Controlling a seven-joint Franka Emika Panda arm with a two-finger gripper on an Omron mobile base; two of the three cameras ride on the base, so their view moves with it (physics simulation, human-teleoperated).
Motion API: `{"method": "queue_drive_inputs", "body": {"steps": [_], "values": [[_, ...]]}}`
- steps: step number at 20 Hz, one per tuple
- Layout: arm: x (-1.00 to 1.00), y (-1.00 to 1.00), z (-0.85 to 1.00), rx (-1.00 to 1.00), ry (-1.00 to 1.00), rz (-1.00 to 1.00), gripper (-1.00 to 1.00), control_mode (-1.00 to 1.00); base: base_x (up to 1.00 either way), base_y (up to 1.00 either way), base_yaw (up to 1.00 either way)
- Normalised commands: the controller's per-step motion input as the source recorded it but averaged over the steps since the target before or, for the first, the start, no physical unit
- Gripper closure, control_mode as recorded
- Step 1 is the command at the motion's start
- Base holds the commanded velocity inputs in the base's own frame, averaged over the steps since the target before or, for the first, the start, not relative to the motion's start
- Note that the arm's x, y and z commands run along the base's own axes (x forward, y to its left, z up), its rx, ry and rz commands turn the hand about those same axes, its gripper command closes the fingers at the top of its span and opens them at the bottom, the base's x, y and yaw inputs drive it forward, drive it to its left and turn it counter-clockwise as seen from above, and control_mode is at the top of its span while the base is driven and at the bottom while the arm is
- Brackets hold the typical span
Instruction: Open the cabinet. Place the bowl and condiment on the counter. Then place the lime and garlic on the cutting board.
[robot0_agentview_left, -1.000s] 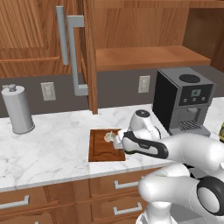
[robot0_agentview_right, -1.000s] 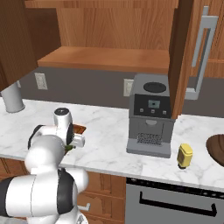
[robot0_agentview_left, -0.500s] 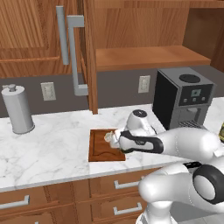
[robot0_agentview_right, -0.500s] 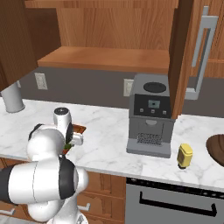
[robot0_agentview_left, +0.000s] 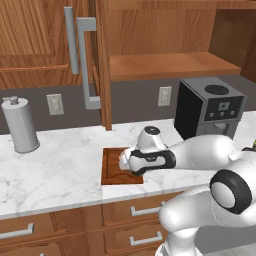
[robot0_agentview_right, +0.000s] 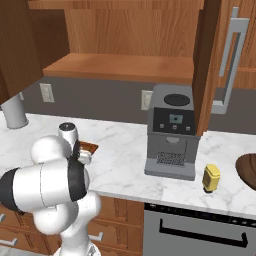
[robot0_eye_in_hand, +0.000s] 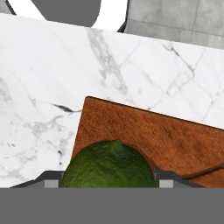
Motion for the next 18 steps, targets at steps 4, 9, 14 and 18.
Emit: {"method": "queue_drive_inputs", "body": {"steps": [4,9,14,18], "values": [[0.21,0.23,-0.2,0.0,0.02,0.02,1.0,-1.0,0.0,0.0,0.0],[0.24,0.05,-0.22,0.0,0.0,0.0,1.0,-1.0,0.0,0.0,0.0],[0.18,0.08,-0.23,0.0,0.0,0.0,1.0,-1.0,0.0,0.0,0.0],[0.11,0.12,-0.25,0.0,0.0,0.01,-1.0,-1.0,0.0,0.0,0.0]]}}
